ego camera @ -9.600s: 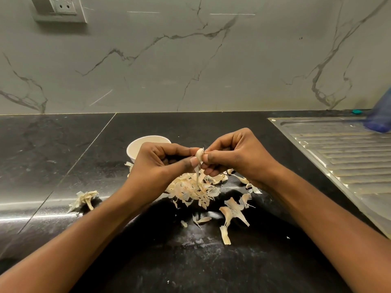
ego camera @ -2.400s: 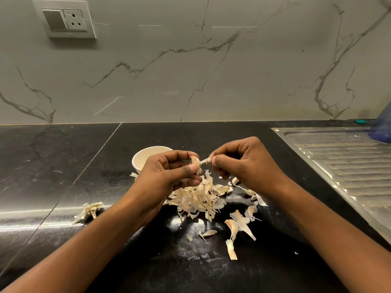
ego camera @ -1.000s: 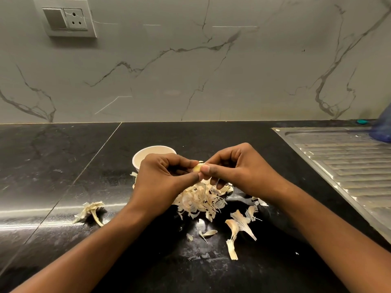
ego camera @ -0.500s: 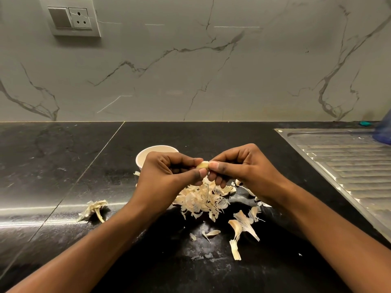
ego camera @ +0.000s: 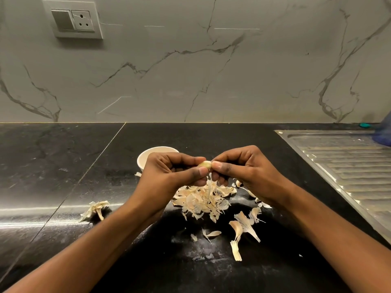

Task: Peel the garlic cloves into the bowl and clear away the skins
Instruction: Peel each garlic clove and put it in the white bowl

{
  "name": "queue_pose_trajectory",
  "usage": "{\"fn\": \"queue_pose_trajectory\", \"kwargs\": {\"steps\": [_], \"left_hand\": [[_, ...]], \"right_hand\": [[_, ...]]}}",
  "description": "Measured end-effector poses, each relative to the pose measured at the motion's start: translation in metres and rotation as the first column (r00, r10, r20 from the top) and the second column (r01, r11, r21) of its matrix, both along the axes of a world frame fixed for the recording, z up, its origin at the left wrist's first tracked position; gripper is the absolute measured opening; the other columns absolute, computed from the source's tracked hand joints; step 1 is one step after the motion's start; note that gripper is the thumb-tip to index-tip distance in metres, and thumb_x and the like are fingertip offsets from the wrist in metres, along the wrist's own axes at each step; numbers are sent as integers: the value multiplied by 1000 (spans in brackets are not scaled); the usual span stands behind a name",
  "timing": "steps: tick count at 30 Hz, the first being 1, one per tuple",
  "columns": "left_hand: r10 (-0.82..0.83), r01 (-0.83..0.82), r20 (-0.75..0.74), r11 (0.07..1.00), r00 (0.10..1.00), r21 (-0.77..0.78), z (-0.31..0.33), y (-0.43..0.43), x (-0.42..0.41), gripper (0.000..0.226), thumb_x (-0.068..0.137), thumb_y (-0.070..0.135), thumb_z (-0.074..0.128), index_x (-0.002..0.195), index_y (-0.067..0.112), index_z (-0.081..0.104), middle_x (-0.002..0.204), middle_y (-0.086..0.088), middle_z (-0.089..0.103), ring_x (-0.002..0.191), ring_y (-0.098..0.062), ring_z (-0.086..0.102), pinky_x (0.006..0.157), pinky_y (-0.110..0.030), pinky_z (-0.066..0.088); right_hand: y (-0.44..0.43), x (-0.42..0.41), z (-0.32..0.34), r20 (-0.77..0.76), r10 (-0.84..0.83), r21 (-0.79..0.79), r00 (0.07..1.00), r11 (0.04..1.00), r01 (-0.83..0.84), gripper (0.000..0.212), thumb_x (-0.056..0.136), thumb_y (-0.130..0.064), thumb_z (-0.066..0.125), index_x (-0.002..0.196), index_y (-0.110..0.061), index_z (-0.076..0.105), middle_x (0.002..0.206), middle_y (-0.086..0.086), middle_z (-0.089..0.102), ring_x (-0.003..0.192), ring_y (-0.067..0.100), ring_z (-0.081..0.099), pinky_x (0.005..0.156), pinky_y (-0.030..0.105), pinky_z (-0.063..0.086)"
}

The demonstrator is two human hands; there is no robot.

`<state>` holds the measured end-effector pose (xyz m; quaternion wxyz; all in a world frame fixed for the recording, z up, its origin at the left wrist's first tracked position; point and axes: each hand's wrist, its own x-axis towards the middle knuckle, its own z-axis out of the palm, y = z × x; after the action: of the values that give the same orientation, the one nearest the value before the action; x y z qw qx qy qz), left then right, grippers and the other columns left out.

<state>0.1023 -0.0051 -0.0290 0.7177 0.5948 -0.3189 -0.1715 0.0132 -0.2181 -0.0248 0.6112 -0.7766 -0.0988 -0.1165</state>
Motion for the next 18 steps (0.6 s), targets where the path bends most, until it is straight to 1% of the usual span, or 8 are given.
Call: {"fn": "queue_pose_trajectory", "kwargs": {"steps": [4, 7, 12, 18], "left_hand": [[-47, 47, -89, 999, 995, -5, 3, 0, -3, 33, 75, 9, 80, 104, -5, 78, 94, -25, 78, 75, -27, 75, 70, -27, 64], [-76, 74, -124, 997, 989, -18, 4, -1, -5, 32, 73, 13, 80, 101, -2, 81, 88, -24, 77, 69, -23, 73, 67, -25, 62], [-64, 62, -94, 998, 994, -19, 3, -2, -6, 32, 76, 14, 77, 104, -1, 79, 90, -24, 78, 71, -23, 74, 68, -25, 63], [-39, 41, -64, 999, 997, 28, 2, -4, -5, 33, 83, 19, 73, 110, 0, 78, 94, -23, 78, 78, -29, 77, 73, -29, 65]], "right_hand": [[2, 1, -1, 27, -2, -9, 1000, 1000, 2, 25, 99, -17, 65, 109, 2, 77, 87, 12, 73, 78, 21, 65, 70, 28, 56], [3, 1, 0, 44, 7, -17, 999, 1000, -6, 26, 102, -18, 62, 111, 3, 75, 87, 12, 70, 80, 23, 61, 72, 30, 54], [2, 0, 3, 22, 3, 7, 1000, 1000, -3, 24, 101, -18, 62, 108, 2, 74, 87, 10, 69, 78, 22, 60, 70, 28, 53], [3, 0, 4, 28, -42, -62, 999, 997, 44, 19, 103, -16, 63, 104, -1, 76, 91, 9, 75, 80, 24, 65, 70, 28, 55]]}}
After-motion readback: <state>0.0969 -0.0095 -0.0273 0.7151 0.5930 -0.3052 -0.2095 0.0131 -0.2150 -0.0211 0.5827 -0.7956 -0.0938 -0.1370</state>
